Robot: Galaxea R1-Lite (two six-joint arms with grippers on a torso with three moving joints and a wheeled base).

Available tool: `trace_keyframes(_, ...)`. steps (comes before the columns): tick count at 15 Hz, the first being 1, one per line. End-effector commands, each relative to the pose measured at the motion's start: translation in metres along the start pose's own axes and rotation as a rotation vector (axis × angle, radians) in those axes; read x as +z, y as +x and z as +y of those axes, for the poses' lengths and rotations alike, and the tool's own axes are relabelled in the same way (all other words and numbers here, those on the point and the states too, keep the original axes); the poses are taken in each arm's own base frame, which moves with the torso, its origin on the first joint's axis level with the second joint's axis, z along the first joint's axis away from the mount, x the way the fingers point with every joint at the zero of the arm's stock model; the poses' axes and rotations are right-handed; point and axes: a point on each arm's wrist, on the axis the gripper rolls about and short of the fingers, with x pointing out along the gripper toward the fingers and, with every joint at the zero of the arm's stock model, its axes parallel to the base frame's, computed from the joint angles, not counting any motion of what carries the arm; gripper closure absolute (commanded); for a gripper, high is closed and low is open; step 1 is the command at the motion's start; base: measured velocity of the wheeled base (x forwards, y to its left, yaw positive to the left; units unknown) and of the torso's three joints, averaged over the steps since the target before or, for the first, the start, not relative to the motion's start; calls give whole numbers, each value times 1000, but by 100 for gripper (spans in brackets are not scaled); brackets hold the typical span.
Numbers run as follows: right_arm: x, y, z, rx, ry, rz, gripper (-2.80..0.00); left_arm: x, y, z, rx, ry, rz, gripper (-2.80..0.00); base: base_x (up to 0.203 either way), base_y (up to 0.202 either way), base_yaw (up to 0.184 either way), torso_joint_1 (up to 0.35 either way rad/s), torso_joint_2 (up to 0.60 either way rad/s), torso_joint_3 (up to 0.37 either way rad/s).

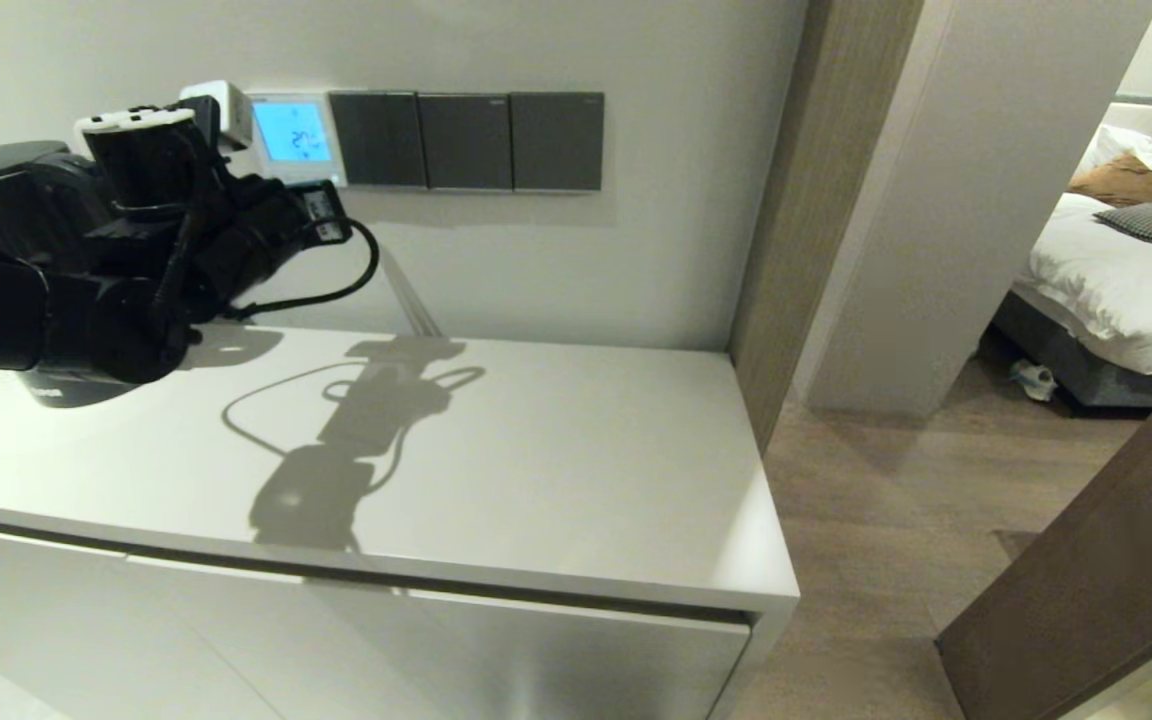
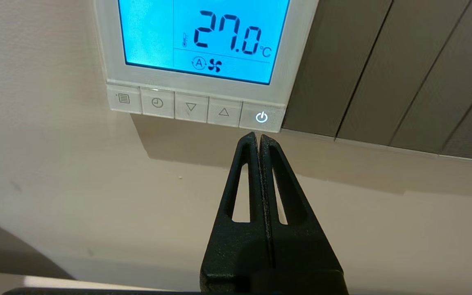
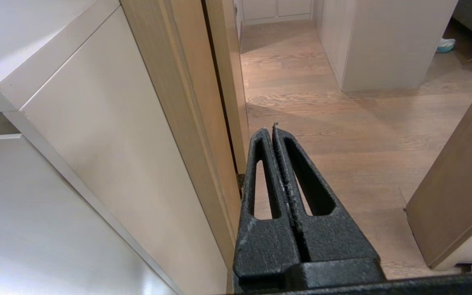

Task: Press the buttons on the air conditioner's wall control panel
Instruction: Turn off the central air conditioner

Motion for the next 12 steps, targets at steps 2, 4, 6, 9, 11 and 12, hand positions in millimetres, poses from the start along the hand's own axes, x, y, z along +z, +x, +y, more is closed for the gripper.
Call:
trace_keyframes(2,0,0,0,0,0,4,0,3,-1,-3,-12,-4,-11,0,0,0,0,0,0,0)
trace_keyframes(4,0,0,0,2,0,4,0,2,2,-3,-15,-6,-12,0,0,0,0,0,0,0)
trace_keyframes(6,0,0,0,2,0,4,0,2,3,-7,-23,-9,-12,0,0,0,0,0,0,0)
trace_keyframes(9,0,0,0,0,0,4,0,0,7,-8,-23,-11,-16,0,0,0,0,0,0,0)
trace_keyframes(11,0,0,0,1,0,4,0,-4,11,-7,-19,-11,-10,0,0,0,0,0,0,0)
trace_keyframes(12,0,0,0,0,0,4,0,-6,12,-8,-19,-10,-2,0,0,0,0,0,0,0)
